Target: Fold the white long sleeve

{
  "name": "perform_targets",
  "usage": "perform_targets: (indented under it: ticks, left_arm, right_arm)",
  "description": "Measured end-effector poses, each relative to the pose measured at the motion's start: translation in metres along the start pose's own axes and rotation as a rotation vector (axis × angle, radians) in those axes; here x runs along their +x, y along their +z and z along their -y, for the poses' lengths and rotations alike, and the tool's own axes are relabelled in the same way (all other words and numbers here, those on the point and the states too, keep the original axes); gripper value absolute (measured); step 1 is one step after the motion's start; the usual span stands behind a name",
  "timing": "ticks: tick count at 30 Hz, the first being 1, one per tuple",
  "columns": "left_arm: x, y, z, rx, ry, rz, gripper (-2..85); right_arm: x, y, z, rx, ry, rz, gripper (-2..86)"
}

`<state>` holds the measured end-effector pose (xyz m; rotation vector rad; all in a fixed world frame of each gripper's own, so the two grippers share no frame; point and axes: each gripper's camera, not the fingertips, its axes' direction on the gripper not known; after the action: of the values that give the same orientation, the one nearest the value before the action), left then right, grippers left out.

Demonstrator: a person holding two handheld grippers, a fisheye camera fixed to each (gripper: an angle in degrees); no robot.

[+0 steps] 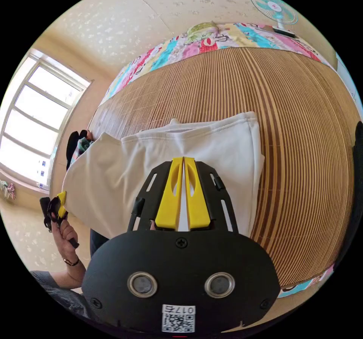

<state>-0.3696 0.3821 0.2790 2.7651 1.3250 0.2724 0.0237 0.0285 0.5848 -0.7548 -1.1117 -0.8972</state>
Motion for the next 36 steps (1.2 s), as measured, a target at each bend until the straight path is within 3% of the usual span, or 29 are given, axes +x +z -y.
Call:
perform_targets:
  ticks: [3, 8, 12, 15, 18, 20, 24, 26, 28, 29, 32, 36]
  left_arm:
    - [0.064, 0.049, -0.006, -0.016, 0.125, -0.080, 4.7]
    - [0.164, 0.180, -0.067, -0.196, 0.347, -0.179, 4.9]
    - [0.182, 0.290, -0.137, -0.561, 0.465, -0.279, 8.3]
    - [0.143, 0.252, -0.151, -0.430, 0.421, -0.355, 8.9]
    - [0.092, 0.178, -0.145, -0.149, 0.352, -0.189, 10.7]
    - [0.058, 0.154, -0.138, -0.068, 0.259, -0.075, 14.7]
    - [-0.005, 0.188, -0.113, -0.210, 0.074, -0.013, 24.4]
    - [-0.023, 0.224, -0.108, -0.327, 0.008, 0.011, 25.1]
    - [-0.031, 0.263, -0.105, -0.482, -0.032, -0.086, 21.9]
    - [-0.031, 0.265, -0.103, -0.500, -0.039, -0.085, 21.7]
    - [-0.021, 0.233, -0.087, -0.532, 0.033, 0.038, 17.8]
    - [-0.016, 0.100, -0.052, -0.443, 0.163, 0.111, 15.9]
  right_arm:
    - [0.019, -0.059, -0.074, 0.124, 0.022, -0.052, 0.6]
    - [0.124, -0.128, -0.191, 0.249, 0.280, 0.054, 1.1]
    - [0.201, -0.160, -0.235, 0.290, 0.404, 0.146, 2.8]
    - [0.241, -0.194, -0.245, 0.324, 0.366, 0.218, 7.1]
    - [0.270, -0.219, -0.236, 0.360, 0.304, 0.280, 12.1]
    - [0.295, -0.210, -0.207, 0.270, 0.269, 0.363, 16.1]
    - [0.320, -0.160, -0.154, 0.081, 0.172, 0.514, 21.8]
    - [0.324, -0.113, -0.129, -0.062, 0.097, 0.676, 22.6]
    - [0.314, -0.091, -0.124, -0.132, 0.081, 0.792, 21.9]
    - [0.296, -0.087, -0.124, -0.177, 0.036, 0.769, 21.0]
    - [0.222, -0.078, -0.135, -0.288, -0.128, 0.716, 18.5]
    - [0.124, -0.057, -0.152, -0.257, -0.215, 0.842, 17.4]
